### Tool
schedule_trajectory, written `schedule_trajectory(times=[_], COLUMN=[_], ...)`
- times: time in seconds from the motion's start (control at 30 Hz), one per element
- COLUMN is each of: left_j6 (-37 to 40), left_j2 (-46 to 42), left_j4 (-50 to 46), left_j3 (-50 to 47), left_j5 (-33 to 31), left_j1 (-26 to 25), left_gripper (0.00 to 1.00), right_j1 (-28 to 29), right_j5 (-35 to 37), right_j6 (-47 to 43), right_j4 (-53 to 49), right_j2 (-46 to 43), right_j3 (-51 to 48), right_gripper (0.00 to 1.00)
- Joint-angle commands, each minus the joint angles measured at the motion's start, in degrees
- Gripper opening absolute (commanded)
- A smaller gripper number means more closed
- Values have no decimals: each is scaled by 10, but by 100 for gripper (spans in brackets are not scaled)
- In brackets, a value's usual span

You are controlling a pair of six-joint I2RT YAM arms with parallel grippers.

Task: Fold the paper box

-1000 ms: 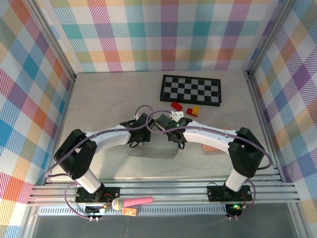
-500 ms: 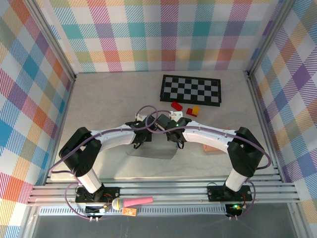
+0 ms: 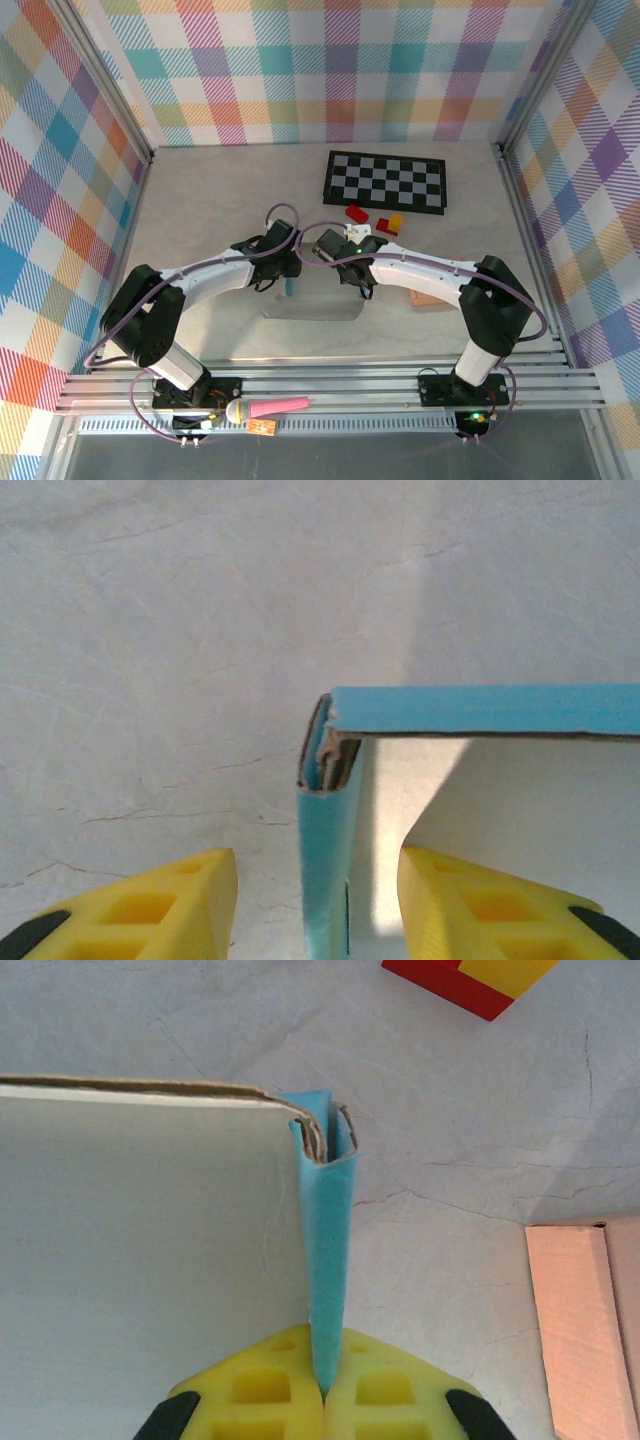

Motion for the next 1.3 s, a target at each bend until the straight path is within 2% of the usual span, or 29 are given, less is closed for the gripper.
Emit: schedule_trajectory(times=[0.0, 0.17, 0.27, 0.43, 0.8, 0.97, 1.07, 1.1, 1.13, 1.2, 1.27], left_j6=[23, 27, 30, 25, -53, -70, -58, -52, -46, -39, -34], left_j2=[8, 26, 35, 41, 56, 63, 59, 56, 53, 43, 24], left_j4=[13, 12, 6, -29, -116, -119, -101, -95, -92, -91, -87], left_j3=[-6, -5, 2, 11, 23, 21, 19, 21, 23, 30, 37], left_j5=[37, 42, 23, -28, -200, -209, -191, -181, -170, -151, -129], left_j1=[5, 9, 9, 7, -58, -62, -62, -62, -62, -62, -62], left_gripper=[43, 38, 30, 0, 0, 0, 0, 4, 15, 30, 39], right_j1=[2, 1, 1, 1, 1, 1, 0, 0, 0, -1, -4], right_j5=[3, 3, 3, 3, -5, -9, -11, -11, -11, -13, -16], right_j6=[-6, -5, -5, -5, -1, -1, -2, -2, -2, -1, 6], right_j4=[-12, -14, -14, -13, -10, -8, -9, -9, -11, -12, -19], right_j2=[7, 6, 7, 9, 22, 21, 21, 22, 22, 24, 30], right_j3=[11, 11, 12, 12, 18, 15, 14, 14, 13, 14, 16], right_gripper=[0, 0, 0, 0, 0, 0, 0, 0, 0, 0, 0])
